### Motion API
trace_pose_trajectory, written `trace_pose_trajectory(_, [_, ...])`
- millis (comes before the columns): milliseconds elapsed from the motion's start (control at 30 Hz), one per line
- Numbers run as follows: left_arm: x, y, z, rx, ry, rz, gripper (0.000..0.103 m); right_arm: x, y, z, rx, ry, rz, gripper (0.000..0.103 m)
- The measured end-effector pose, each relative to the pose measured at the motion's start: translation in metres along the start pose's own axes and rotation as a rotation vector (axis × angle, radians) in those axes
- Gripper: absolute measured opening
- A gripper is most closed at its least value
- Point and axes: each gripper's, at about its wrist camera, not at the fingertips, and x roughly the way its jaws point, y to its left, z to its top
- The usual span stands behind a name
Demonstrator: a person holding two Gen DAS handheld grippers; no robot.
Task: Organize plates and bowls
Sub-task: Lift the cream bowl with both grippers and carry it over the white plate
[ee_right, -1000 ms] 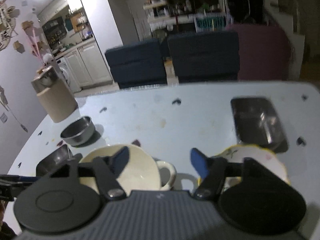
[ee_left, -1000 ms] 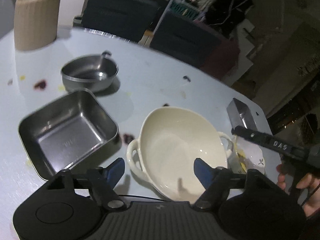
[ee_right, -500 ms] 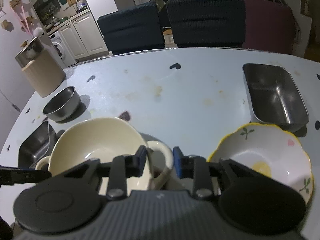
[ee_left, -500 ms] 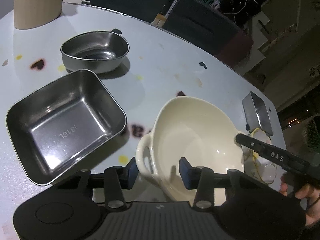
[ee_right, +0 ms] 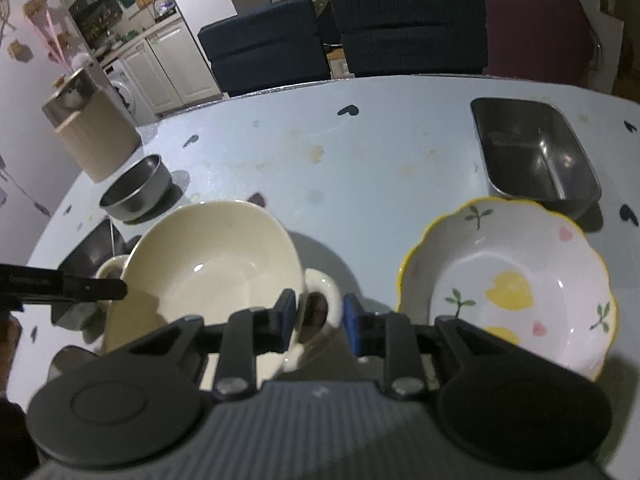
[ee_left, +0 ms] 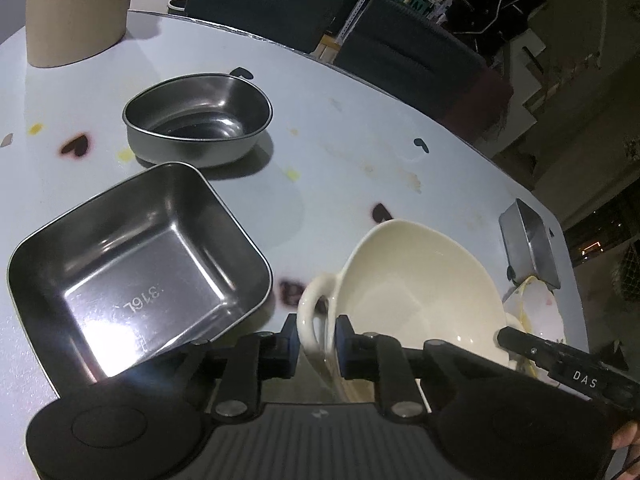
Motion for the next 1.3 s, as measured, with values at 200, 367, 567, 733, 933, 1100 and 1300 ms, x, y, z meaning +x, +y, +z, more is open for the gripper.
trace_pose_trajectory(200, [0.001,0.0,0.001,0.006,0.0,-0.003,0.021,0.011,-0.002,0.0,0.026,0.026,0.009,0.031])
trace_pose_trajectory(367, [0.002,0.001,0.002,0.0,-0.007,-0.01,0.021,0.013,-0.004,-0.003,0.052,0.045,0.016,0.032])
trace_pose_trajectory(567, [0.003,0.001,0.005,0.003,-0.002,-0.009,0.022,0.013,-0.006,-0.004,0.075,0.061,0.013,0.034])
trace_pose_trajectory(733, [0.005,0.002,0.006,-0.003,0.01,-0.014,0.022,0.013,-0.006,-0.002,0.079,0.067,0.017,0.03])
trace_pose_trajectory(933, [0.005,-0.002,0.004,0.033,-0.004,0.006,0.022,0.014,-0.008,-0.001,0.096,0.066,0.019,0.03])
trace_pose_trajectory(1100, [0.005,-0.004,0.003,0.053,-0.012,0.016,0.021,0.013,-0.003,-0.002,0.071,0.056,-0.003,0.03])
trace_pose_trajectory(1300, [0.005,-0.006,0.003,0.064,-0.015,0.019,0.021,0.012,0.001,-0.005,0.058,0.046,-0.016,0.031])
